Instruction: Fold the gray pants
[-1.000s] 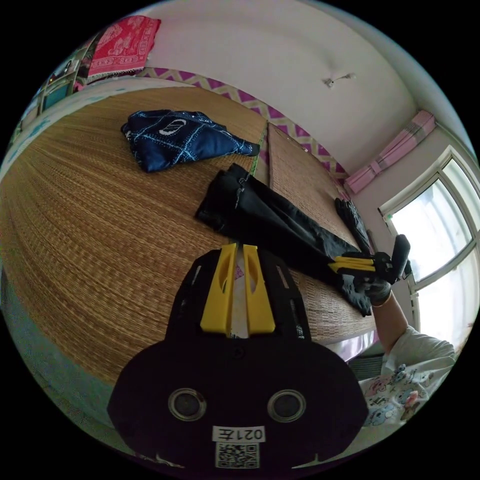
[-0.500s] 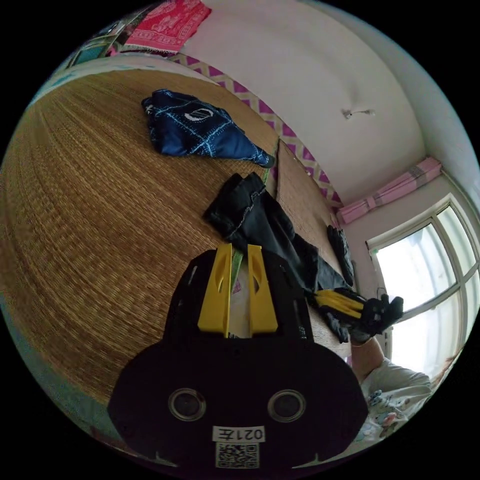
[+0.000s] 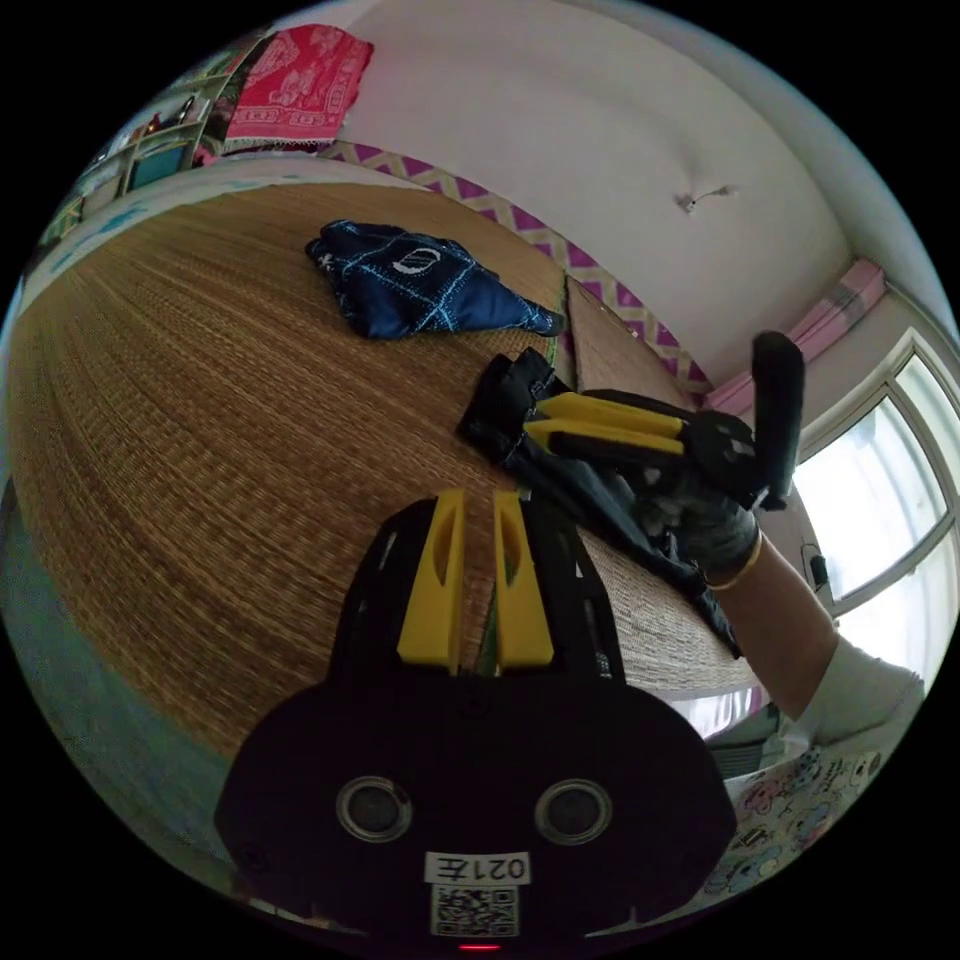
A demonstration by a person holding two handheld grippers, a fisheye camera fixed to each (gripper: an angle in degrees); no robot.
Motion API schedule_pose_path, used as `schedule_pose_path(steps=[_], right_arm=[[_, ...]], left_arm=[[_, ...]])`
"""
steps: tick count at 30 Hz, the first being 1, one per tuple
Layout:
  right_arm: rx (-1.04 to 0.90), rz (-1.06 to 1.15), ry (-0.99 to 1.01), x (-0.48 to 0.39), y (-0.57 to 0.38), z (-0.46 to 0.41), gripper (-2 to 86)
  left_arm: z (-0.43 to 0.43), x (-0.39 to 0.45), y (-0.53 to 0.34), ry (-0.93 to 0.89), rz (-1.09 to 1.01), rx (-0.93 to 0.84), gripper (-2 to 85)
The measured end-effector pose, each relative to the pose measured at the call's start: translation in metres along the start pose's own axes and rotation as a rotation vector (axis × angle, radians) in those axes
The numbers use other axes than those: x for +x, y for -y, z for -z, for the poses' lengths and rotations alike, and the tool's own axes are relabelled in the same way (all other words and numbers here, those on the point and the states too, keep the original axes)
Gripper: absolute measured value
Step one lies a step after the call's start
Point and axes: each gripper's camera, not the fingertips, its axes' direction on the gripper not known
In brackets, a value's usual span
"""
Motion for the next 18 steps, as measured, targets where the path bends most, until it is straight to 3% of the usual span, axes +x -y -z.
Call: schedule_pose_path(steps=[8,18], right_arm=[[0.041,-0.051,0.010,0.008,-0.006,0.018,0.0],[-0.001,-0.006,-0.028,-0.007,-0.027,0.004,1.3]], left_arm=[[0.006,0.003,-0.014,-0.017,0.002,0.025,4.0],[-0.012,0.031,-0.017,-0.078,0.053,0.029,4.9]])
